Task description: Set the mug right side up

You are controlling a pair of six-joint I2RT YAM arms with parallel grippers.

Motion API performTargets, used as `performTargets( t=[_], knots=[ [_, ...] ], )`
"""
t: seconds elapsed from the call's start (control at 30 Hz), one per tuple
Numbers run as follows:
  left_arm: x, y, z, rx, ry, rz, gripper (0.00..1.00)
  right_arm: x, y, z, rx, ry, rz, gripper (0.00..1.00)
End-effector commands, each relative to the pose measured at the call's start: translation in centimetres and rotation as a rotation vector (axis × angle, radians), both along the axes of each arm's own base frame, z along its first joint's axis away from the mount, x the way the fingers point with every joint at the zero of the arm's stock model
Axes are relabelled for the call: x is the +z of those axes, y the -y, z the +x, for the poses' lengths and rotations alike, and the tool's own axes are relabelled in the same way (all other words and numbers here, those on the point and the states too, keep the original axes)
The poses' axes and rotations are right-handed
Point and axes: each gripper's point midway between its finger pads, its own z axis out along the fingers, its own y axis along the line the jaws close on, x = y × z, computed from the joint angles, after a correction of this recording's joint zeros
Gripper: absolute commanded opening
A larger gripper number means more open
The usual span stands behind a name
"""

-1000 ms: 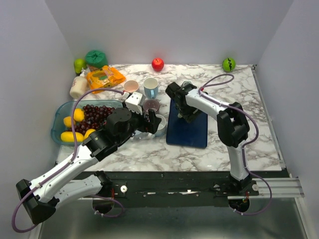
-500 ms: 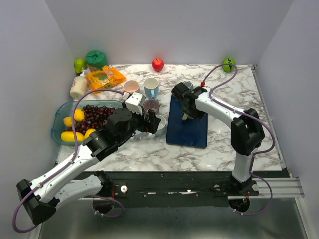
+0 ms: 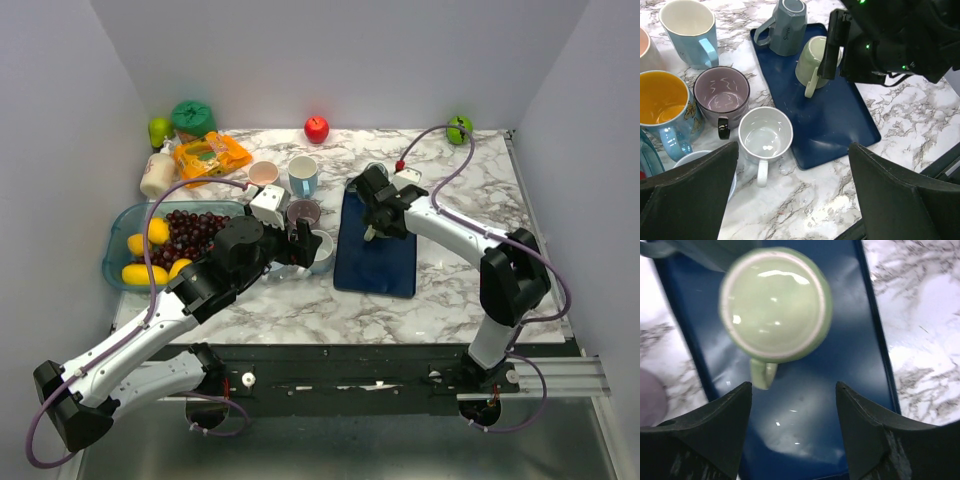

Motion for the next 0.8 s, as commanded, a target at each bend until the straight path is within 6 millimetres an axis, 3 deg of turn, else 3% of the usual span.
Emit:
performTargets(
  t=[0.0,0.07,0.1,0.37,0.57,0.77],
  knots=[
    [0.3,-0.1,0.2,0.001,0.019,-0.004,0.99,0.9,-2.0,1.9,0.049,0.065,0.063,0.77],
    [0.2,-0.2,0.2,0.004,0.016,-0.002,0.99,1.2,-2.3,2.5,0.030,0.062,0.054,0.77],
    [0.3,-0.2,0.2,0.005,0.016,-0.003,0.99,0.0,-2.1,2.3,0.023,0.024,0.024,0.77],
    [-0.2,-0.4,0.2,0.012,0.006,0.003,0.99,-1.6,-0.2,2.0,-0.193,-0.035,-0.050,0.74],
    [-0.3,-0.4,0.3,0.015,-0.001,-0.001,0.99,-3.1,1.1,1.5,-0.253,-0.073,-0.088,0.63],
    [-0.3,-0.6,0.3,0.019,-0.001,-0.003,0.99,-3.0,1.0,2.0,-0.222,-0.040,-0.077,0.53]
  ],
)
